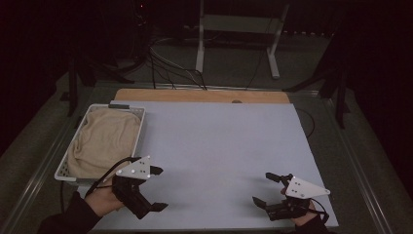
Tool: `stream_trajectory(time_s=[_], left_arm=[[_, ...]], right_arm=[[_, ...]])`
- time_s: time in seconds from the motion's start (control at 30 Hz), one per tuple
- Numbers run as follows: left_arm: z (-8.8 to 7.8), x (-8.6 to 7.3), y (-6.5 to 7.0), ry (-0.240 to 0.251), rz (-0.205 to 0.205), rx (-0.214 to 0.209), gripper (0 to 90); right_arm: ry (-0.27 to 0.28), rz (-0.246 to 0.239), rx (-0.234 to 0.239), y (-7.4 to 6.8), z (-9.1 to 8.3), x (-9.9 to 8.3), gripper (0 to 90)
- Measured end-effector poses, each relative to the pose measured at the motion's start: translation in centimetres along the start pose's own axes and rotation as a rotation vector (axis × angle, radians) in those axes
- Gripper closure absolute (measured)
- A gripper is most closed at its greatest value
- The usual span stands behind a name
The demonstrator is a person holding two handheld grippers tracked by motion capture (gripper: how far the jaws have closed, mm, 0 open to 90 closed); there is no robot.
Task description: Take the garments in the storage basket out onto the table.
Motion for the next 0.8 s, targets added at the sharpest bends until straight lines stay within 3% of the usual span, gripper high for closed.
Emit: stream_trajectory(time_s=[0.6,0.8], left_arm=[[-4.4,0.4,-1.5,0.039,-0.051,0.048,0.1],[-6.5,-0.4,-2.8,0.038,-0.079,0.11,0.1]], right_arm=[[0.003,-0.001,0.01,-0.2,0.3,0.3,10.5],[0.006,0.003,0.008,-0.3,0.3,0.3,10.6]])
Point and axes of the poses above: each handheld gripper's, and its own axes: z roughly forward along the jaws, x roughly out of its top, y roughly to its right, the point moved 10 cm from there along z, roughly forward along the jaws, and after that the axes turned 6 degrees about -x, right-handed, at the moved point
